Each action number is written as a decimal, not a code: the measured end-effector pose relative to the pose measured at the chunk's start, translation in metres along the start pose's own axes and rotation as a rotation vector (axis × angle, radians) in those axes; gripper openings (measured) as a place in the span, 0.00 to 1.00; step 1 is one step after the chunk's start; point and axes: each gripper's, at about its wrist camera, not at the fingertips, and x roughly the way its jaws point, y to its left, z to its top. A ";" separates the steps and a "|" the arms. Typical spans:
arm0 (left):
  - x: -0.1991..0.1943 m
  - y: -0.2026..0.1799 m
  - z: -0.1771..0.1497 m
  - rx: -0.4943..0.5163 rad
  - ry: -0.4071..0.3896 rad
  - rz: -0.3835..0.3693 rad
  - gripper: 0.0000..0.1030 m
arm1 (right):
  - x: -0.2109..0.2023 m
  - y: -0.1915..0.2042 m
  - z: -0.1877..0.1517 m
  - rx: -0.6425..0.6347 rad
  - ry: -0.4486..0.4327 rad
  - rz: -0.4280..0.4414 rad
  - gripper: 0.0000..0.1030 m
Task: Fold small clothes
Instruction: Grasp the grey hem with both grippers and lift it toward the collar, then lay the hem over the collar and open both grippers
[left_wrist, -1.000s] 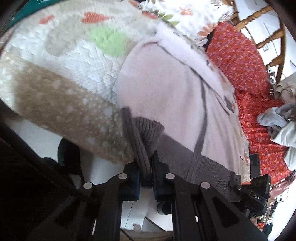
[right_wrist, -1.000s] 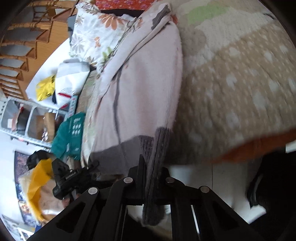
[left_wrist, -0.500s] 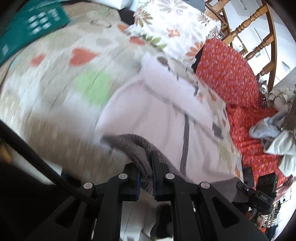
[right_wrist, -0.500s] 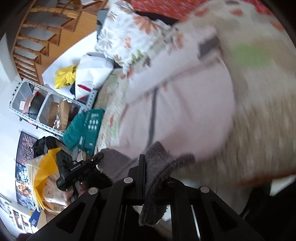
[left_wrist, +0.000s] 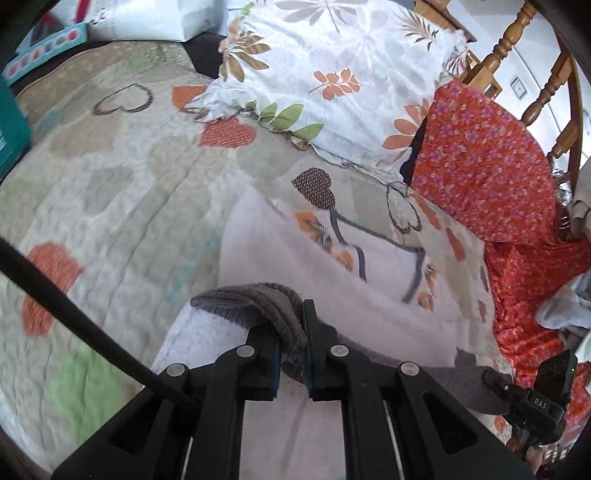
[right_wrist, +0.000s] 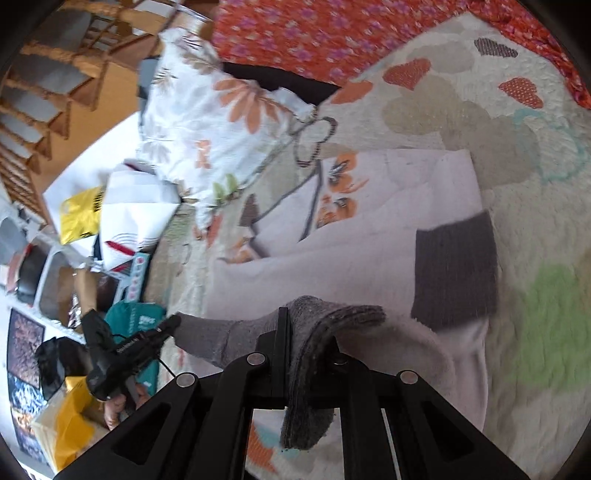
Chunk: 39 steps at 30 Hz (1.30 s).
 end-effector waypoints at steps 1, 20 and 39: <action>0.007 -0.001 0.006 0.000 0.002 0.002 0.09 | 0.006 -0.004 0.008 0.012 0.005 -0.008 0.06; 0.060 0.014 0.060 -0.036 -0.048 0.100 0.49 | 0.027 -0.089 0.110 0.211 -0.160 -0.009 0.51; 0.098 0.021 0.026 0.170 0.121 0.318 0.68 | 0.076 -0.054 0.084 -0.110 -0.006 -0.329 0.14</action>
